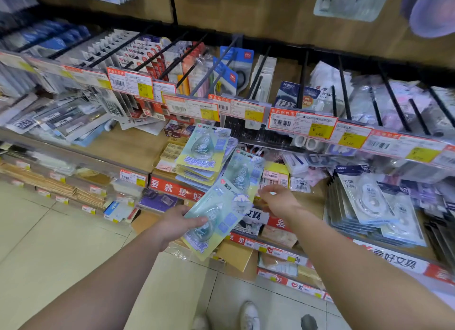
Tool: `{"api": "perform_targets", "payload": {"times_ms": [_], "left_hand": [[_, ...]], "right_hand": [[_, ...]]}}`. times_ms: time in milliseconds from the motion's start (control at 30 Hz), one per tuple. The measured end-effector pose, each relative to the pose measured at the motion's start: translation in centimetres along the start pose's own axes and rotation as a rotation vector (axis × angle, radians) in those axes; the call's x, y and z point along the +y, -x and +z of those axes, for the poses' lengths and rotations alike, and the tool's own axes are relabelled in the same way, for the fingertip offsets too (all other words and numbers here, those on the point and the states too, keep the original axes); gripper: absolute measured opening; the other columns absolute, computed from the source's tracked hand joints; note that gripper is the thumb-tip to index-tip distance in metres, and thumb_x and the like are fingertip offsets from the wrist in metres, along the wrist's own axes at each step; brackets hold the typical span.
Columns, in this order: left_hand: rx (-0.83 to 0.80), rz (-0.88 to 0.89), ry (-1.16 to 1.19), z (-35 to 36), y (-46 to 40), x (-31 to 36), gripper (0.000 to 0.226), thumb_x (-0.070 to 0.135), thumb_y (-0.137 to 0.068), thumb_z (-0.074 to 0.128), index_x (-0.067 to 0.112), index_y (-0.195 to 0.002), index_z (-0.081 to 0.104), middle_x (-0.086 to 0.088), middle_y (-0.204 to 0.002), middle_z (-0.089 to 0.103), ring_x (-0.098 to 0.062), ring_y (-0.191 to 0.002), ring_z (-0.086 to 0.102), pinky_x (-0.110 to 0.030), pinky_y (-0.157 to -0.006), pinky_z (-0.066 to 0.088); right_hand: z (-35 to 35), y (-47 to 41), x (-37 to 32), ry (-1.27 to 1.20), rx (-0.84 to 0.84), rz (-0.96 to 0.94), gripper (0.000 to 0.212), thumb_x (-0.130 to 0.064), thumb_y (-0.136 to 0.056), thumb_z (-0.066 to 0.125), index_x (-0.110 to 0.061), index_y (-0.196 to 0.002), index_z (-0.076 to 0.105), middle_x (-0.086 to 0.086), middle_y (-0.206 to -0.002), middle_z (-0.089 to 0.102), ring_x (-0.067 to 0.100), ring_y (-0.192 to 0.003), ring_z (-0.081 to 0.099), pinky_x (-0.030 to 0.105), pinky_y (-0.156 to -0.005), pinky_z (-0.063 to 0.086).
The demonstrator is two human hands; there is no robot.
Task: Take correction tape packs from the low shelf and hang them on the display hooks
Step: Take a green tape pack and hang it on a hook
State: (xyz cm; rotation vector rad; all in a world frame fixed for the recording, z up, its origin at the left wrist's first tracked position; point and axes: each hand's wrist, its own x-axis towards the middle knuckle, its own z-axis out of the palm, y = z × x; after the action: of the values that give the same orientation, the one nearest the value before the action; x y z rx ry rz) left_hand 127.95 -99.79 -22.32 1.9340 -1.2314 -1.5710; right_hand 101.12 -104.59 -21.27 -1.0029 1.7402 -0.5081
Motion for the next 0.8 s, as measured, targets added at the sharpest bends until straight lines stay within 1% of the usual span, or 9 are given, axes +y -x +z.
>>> {"api": "perform_targets", "payload": {"times_ms": [67, 133, 233, 367, 400, 533, 600, 667, 800], "left_hand": [[0.014, -0.020, 0.011, -0.2, 0.0, -0.9, 0.037, 0.035, -0.082, 0.079, 0.017, -0.112, 0.067, 0.001, -0.101, 0.071, -0.012, -0.091, 0.064, -0.024, -0.066, 0.044], [0.010, -0.030, 0.021, -0.4, -0.2, -1.9, 0.041, 0.038, -0.080, 0.080, 0.019, -0.114, 0.069, 0.001, -0.103, 0.073, -0.015, -0.094, 0.067, -0.026, -0.069, 0.047], [0.000, -0.019, 0.011, -0.8, -0.2, -2.8, 0.036, 0.039, -0.081, 0.079, 0.021, -0.111, 0.073, 0.002, -0.102, 0.075, -0.016, -0.094, 0.068, -0.027, -0.067, 0.047], [0.006, -0.032, 0.015, -1.5, 0.1, -3.6, 0.039, 0.043, -0.079, 0.080, 0.021, -0.110, 0.072, 0.002, -0.104, 0.075, -0.019, -0.098, 0.069, -0.029, -0.069, 0.048], [0.005, -0.036, 0.022, -1.6, 0.1, -3.8, 0.039, 0.044, -0.079, 0.080, 0.021, -0.109, 0.072, 0.002, -0.103, 0.075, -0.019, -0.097, 0.069, -0.029, -0.070, 0.048], [-0.008, -0.033, 0.036, -1.9, 0.5, -3.7, 0.034, 0.040, -0.082, 0.079, 0.021, -0.109, 0.072, 0.003, -0.102, 0.076, -0.016, -0.095, 0.069, -0.028, -0.070, 0.048], [-0.015, -0.027, 0.031, -2.0, 0.8, -3.7, 0.033, 0.041, -0.081, 0.078, 0.022, -0.108, 0.072, 0.004, -0.101, 0.076, -0.017, -0.096, 0.069, -0.030, -0.072, 0.049], [-0.024, -0.029, 0.036, -2.1, 0.7, -3.9, 0.035, 0.043, -0.080, 0.079, 0.023, -0.108, 0.072, 0.004, -0.102, 0.076, -0.019, -0.098, 0.070, -0.035, -0.080, 0.052], [-0.051, -0.013, 0.073, -2.1, 1.0, -3.7, 0.040, 0.045, -0.079, 0.080, 0.022, -0.110, 0.070, 0.001, -0.104, 0.076, -0.023, -0.101, 0.070, -0.048, -0.096, 0.052]], "right_hand": [[1.0, -0.1, -0.1, 0.011, 0.005, 0.018, 0.039, -0.036, -0.096, 0.058, -0.019, -0.131, 0.050, 0.004, -0.095, 0.067, 0.027, -0.090, 0.069, 0.038, -0.078, 0.056], [1.9, -0.5, -0.1, -0.023, 0.006, 0.053, 0.050, -0.036, -0.095, 0.059, -0.019, -0.140, 0.043, 0.001, -0.090, 0.064, 0.024, -0.080, 0.064, 0.036, -0.074, 0.053], [3.5, -1.1, -0.2, -0.089, -0.001, 0.115, 0.067, -0.041, -0.092, 0.062, -0.016, -0.147, 0.033, 0.004, -0.101, 0.063, 0.022, -0.079, 0.061, 0.033, -0.076, 0.053], [5.2, -1.5, -0.6, -0.277, 0.063, 0.166, 0.074, -0.034, -0.090, 0.069, -0.009, -0.147, 0.030, 0.005, -0.087, 0.059, 0.023, -0.071, 0.057, 0.034, -0.061, 0.048], [5.4, -1.6, -0.8, -0.310, 0.082, 0.172, 0.073, -0.031, -0.090, 0.070, -0.008, -0.147, 0.031, 0.004, -0.083, 0.057, 0.023, -0.068, 0.057, 0.036, -0.062, 0.050], [5.6, -1.6, -0.7, -0.399, 0.117, 0.203, 0.052, -0.019, -0.089, 0.071, -0.005, -0.133, 0.047, 0.005, -0.075, 0.057, 0.019, -0.059, 0.054, 0.035, -0.071, 0.051], [5.6, -1.2, -0.6, -0.440, 0.099, 0.220, 0.029, -0.015, -0.092, 0.068, -0.003, -0.117, 0.059, 0.006, -0.072, 0.058, 0.017, -0.055, 0.050, 0.032, -0.066, 0.049], [5.5, -0.4, -0.4, -0.484, 0.077, 0.221, 0.011, -0.011, -0.094, 0.065, -0.006, -0.103, 0.061, 0.006, -0.073, 0.057, 0.016, -0.055, 0.048, 0.027, -0.057, 0.046], [5.2, 1.5, 0.4, -0.613, 0.032, 0.225, 0.009, 0.000, -0.095, 0.059, -0.004, -0.102, 0.056, 0.011, -0.087, 0.061, 0.019, -0.061, 0.060, 0.024, -0.049, 0.052]]}}
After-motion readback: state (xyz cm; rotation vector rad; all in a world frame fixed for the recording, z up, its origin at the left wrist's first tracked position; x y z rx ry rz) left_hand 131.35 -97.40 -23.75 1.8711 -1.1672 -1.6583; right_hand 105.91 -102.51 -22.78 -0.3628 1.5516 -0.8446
